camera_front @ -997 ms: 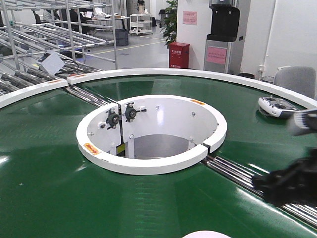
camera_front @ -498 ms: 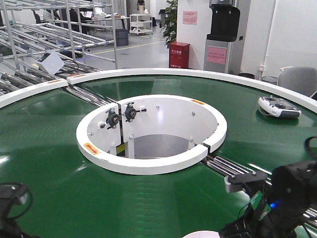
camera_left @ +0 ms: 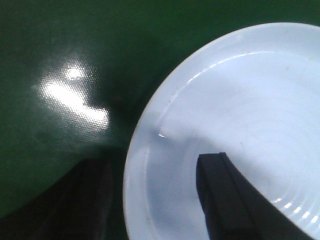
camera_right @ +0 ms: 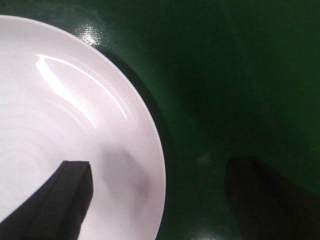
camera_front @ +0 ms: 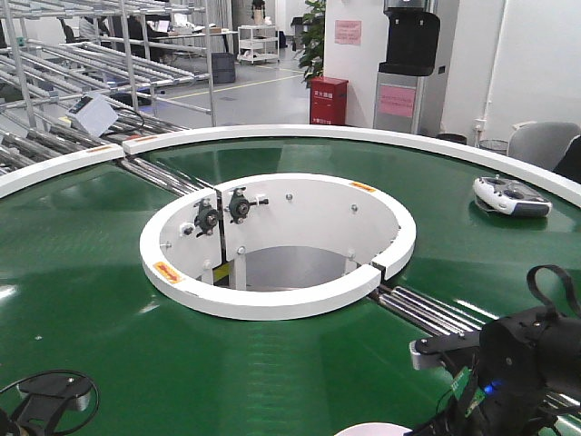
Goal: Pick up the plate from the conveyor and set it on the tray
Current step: 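Grip the light-blue plate with left gripper, pink plate with right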
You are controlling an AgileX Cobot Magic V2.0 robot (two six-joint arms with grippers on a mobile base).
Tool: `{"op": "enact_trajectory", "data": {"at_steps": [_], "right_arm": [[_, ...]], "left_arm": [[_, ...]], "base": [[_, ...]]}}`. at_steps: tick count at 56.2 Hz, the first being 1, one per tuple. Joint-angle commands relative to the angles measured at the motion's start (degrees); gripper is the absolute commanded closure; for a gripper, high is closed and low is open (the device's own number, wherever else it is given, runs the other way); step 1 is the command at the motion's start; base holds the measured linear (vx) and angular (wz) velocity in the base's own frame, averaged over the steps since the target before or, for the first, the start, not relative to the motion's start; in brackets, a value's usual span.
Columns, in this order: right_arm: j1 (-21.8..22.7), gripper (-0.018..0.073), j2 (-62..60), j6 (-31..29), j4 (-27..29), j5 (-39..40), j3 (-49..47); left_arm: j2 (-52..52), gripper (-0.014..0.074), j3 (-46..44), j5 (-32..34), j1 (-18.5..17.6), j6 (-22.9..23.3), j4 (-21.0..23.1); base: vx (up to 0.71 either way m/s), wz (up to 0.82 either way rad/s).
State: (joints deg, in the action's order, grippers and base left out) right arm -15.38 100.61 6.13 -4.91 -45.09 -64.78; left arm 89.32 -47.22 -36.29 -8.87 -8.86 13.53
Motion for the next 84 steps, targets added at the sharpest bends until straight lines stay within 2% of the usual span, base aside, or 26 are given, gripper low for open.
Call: {"op": "enact_trajectory", "data": {"at_steps": [1,10,26,35,42,48,50,55,57,68,84], "right_arm": [[0.0,-0.0022,-1.19,0.35,-1.27,0.49,-1.71],[0.0,-0.0022,0.41,0.73,-1.39,0.36,-1.71],[0.0,-0.0019,3.06,0.73,-1.14,0.8,-1.71],[0.0,0.002,4.46,0.73,-1.0,0.53,-1.71],[0.0,0.0083,4.46,0.73,-1.0,0.94,-1.6],[0.0,0.0241,4.46,0.73,-1.21,0.94,-1.6],[0.0,0.0304,4.46,0.73,-1.21,0.94,-1.6],[0.0,0.0525,4.28,0.73,-1.21,0.74,-1.59],[0.0,0.0575,4.02,0.68,-1.21,0.67,-1.59],[0.0,0.0575,0.45,0.23,-1.33,0.52,-1.54],[0.0,0.0575,-17.45,0.12,-1.46,1.4,-1.54]], "left_arm": [[-1.61,0.0115,-1.69,2.45,-0.33,-0.01,0.29],[-1.61,0.0115,-1.69,2.73,-0.33,0.97,-2.56],[-1.1,0.0115,-1.69,4.22,-0.33,2.05,-3.74],[2.55,0.0115,-1.69,3.89,-0.33,2.69,-3.68],[4.66,0.013,-1.69,3.68,-0.33,3.08,-3.68],[5.06,0.0255,-1.69,3.52,-0.33,3.08,-3.68],[5.06,0.033,-1.69,3.4,-0.33,3.08,-3.68],[4.87,0.0544,-1.69,3.34,-0.33,3.08,-3.59],[4.8,0.0608,-1.69,3.47,-0.33,3.08,-3.53],[0.47,0.0605,-1.76,4.39,-0.33,3.02,-1.87],[-17.1,0.0603,-1.76,5.49,-0.33,3.01,-1.98]], "base": [[0.0,0.0],[0.0,0.0],[0.0,0.0],[0.0,0.0],[0.0,0.0],[0.0,0.0],[0.0,0.0],[0.0,0.0],[0.0,0.0],[0.0,0.0],[0.0,0.0]]}}
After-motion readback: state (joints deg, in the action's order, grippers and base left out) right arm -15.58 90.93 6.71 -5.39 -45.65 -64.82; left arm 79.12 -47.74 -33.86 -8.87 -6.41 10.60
